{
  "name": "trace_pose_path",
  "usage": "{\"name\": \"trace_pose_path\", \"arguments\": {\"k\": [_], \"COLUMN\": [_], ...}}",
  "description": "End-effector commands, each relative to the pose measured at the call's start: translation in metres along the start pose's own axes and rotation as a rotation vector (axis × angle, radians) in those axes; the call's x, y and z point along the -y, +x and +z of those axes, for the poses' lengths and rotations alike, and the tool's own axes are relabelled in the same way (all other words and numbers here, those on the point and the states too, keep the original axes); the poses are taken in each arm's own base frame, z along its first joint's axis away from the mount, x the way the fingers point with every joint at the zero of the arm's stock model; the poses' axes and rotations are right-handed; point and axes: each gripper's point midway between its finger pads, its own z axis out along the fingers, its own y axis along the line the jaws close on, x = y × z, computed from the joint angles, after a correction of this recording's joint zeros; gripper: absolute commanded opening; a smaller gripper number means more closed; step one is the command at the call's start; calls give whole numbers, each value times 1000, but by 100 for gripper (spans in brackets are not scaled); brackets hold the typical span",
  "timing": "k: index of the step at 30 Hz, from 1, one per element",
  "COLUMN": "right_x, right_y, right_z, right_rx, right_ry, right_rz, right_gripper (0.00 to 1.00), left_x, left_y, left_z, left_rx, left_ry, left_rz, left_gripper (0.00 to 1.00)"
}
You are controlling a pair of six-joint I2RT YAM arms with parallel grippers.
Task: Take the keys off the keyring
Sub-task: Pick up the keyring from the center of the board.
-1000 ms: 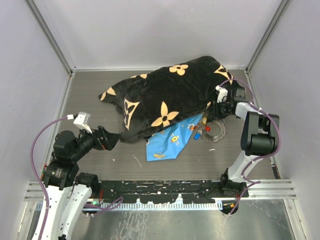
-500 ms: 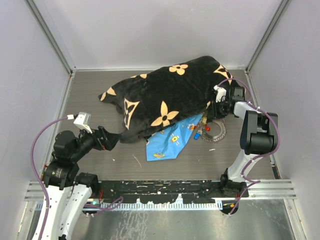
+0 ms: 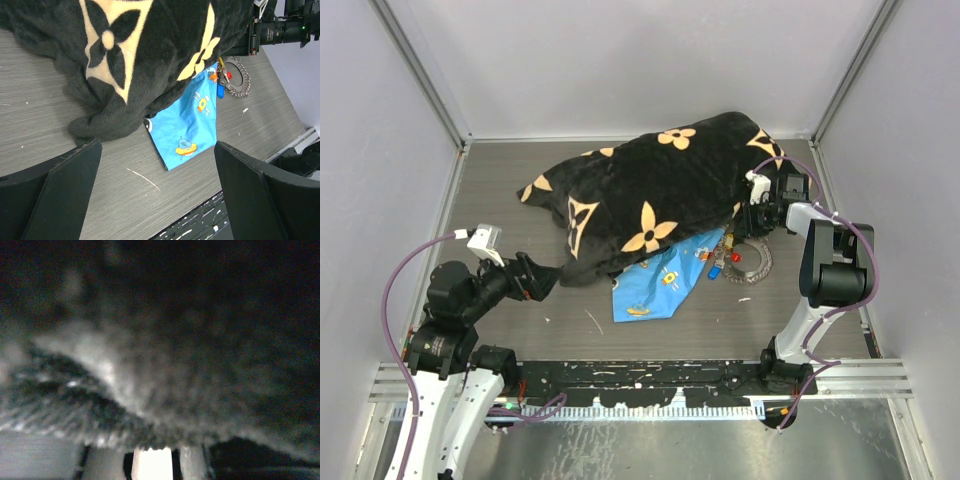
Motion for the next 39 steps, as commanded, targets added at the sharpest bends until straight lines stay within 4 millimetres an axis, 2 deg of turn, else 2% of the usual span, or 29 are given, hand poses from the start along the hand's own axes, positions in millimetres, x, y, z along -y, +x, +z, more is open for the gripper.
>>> {"name": "trace_pose_path", "arguments": {"k": [1, 8, 16, 25, 30, 39], "right_x": [-3, -16, -30, -16, -12, -9], "right_y": [-7, -10, -5, -1, -3, -8], "right_z": [3, -2, -3, 1, 3, 6], "right_rx": [2, 28, 22, -6, -3, 9], "right_ry": [-12, -67, -149, -85, -51, 22], "right_rz": [-31, -61, -90, -75, -78, -100], "right_gripper": [21, 14, 17, 21, 27, 27], "left_x": [7, 6, 6, 6, 6, 6], "left_y": [-11, -11, -11, -11, -11, -11], "left_z": [0, 0, -1, 0, 0, 0], "left_rx": [44, 46, 47, 45, 45, 43], "left_ry": [30, 27, 29, 32, 32, 33], "left_rz": [15, 12, 13, 11, 9, 7], "left_gripper": [98, 98, 98, 98, 98, 98]}}
